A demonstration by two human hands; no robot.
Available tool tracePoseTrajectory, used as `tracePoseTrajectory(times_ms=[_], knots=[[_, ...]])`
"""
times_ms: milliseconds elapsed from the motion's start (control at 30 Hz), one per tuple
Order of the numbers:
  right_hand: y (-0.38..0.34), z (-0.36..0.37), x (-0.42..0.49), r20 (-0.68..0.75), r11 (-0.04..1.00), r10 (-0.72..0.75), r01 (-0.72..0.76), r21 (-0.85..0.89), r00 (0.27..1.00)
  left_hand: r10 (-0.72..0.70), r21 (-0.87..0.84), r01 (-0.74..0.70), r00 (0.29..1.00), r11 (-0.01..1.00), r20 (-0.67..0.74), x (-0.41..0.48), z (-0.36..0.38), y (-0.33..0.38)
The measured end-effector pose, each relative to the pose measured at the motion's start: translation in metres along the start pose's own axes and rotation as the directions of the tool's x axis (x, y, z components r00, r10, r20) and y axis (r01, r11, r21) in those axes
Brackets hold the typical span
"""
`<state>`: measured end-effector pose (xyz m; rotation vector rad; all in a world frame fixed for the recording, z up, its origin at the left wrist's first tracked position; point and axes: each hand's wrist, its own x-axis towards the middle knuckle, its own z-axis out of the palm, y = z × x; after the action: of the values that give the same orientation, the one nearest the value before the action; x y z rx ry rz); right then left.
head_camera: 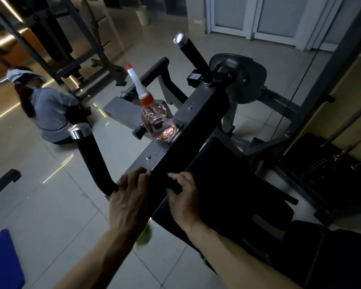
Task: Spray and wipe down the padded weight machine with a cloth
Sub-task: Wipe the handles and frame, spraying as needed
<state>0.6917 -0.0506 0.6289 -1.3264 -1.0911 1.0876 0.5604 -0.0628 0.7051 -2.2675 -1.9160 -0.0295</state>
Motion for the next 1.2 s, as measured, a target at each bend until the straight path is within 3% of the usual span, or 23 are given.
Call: tracePoseTrajectory(times_ms=[100, 167, 233, 333, 500, 567, 700, 767, 900, 1033, 1200], knots=[[-0.002, -0.018, 0.056, -0.228, 0.997, 0.051, -0.065, -0.051, 0.972, 0.007, -0.008, -0.007, 0.999, 1.0, -0.036, 0.0, 0.002, -0.001], [-0.002, -0.027, 0.102, -0.392, 0.976, 0.216, -0.189, 0.107, 0.894, 0.017, -0.009, -0.018, 0.998, 1.0, -0.061, 0.001, 0.004, -0.001], [-0.003, -0.02, 0.104, -0.45, 0.964, 0.262, -0.208, 0.167, 0.854, 0.026, -0.006, -0.027, 0.996, 1.0, -0.081, 0.002, 0.005, -0.001], [0.001, 0.008, 0.04, -0.399, 0.971, 0.237, -0.204, 0.125, 0.886, 0.034, -0.007, -0.035, 0.995, 0.999, -0.098, 0.001, 0.007, -0.002], [0.012, 0.029, -0.051, -0.128, 0.934, 0.326, -0.298, 0.196, 0.937, 0.072, -0.003, -0.073, 0.993, 0.997, -0.095, -0.002, 0.008, -0.005], [0.011, 0.021, -0.022, -0.199, 0.932, 0.344, -0.308, 0.191, 0.918, 0.076, -0.001, -0.076, 0.993, 0.997, -0.095, -0.002, 0.009, -0.007], [0.007, -0.01, 0.086, -0.433, 0.837, 0.53, -0.37, 0.403, 0.729, 0.095, -0.002, -0.096, 0.991, 0.995, -0.091, -0.002, 0.011, -0.008], [0.008, -0.009, 0.093, -0.478, 0.843, 0.529, -0.366, 0.395, 0.702, 0.092, -0.008, -0.093, 0.991, 0.996, -0.093, -0.003, 0.013, -0.008], [0.003, 0.022, 0.007, -0.333, 0.793, 0.573, -0.404, 0.456, 0.749, 0.093, -0.029, -0.097, 0.989, 0.995, -0.111, -0.002, 0.014, -0.007], [-0.008, 0.041, -0.059, -0.112, 0.666, 0.641, -0.477, 0.574, 0.759, 0.109, -0.03, -0.114, 0.985, 0.993, -0.132, -0.004, 0.014, -0.008], [0.021, 0.014, 0.038, -0.277, 0.676, 0.679, -0.432, 0.597, 0.68, 0.134, -0.033, -0.14, 0.981, 0.99, -0.144, -0.004, 0.014, -0.01]])
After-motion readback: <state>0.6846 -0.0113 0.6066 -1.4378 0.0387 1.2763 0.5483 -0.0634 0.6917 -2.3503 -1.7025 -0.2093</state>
